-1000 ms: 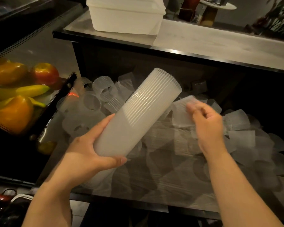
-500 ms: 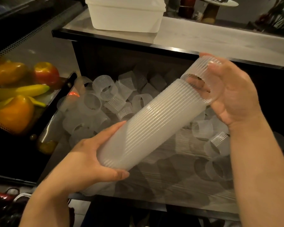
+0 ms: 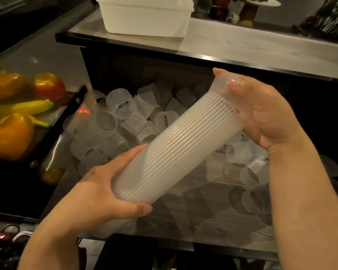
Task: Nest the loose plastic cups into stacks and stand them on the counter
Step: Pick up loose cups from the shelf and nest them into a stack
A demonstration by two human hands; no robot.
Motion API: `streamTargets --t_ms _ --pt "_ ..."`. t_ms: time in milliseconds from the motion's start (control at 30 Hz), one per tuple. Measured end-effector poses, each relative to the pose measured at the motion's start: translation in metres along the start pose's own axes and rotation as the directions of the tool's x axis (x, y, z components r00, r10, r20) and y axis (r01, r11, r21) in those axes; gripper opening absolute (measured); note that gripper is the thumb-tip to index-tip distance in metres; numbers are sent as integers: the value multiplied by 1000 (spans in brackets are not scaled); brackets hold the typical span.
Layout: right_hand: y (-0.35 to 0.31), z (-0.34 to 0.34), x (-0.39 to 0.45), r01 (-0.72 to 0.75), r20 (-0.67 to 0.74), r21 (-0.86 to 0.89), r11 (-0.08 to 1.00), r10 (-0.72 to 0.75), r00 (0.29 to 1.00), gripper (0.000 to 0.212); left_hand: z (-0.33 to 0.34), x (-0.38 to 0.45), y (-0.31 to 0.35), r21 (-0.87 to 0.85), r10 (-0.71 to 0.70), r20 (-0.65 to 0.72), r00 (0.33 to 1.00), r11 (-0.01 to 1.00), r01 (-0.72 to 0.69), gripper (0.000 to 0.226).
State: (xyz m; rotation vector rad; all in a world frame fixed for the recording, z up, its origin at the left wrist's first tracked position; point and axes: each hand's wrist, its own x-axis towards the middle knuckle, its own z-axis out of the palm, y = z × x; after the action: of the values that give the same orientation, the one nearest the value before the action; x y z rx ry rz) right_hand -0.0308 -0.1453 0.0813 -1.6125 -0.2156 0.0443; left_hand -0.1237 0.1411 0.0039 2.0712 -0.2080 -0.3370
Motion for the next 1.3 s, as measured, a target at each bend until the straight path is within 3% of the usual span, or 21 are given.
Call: streamTargets --t_ms 400,633,900,1000,1167,1233,1300 --pt "-1 11 -1 83 14 -359 930 -84 996 39 5 2 0 -32 7 -25 1000 999 -8 103" --pt "13 20 -4 64 96 -237 969 -42 995 50 4 6 -4 -5 14 -69 998 1000 -14 103" --pt "30 31 -4 53 57 -110 993 -46 997 59 3 5 -9 3 7 -101 995 1000 -6 100" --pt "35 35 2 53 -19 -38 998 -54 998 59 3 5 -12 -3 -1 -112 994 1000 0 101" --pt "51 42 7 91 -196 298 950 -33 980 59 6 7 -17 -98 -15 -195 981 995 -4 111" --pt "64 49 8 76 -312 268 960 12 950 51 8 9 -21 -181 -40 -274 961 983 -11 121" --pt "81 61 8 -12 -357 152 988 66 932 30 8 11 -24 -247 -36 -337 941 968 -52 132"
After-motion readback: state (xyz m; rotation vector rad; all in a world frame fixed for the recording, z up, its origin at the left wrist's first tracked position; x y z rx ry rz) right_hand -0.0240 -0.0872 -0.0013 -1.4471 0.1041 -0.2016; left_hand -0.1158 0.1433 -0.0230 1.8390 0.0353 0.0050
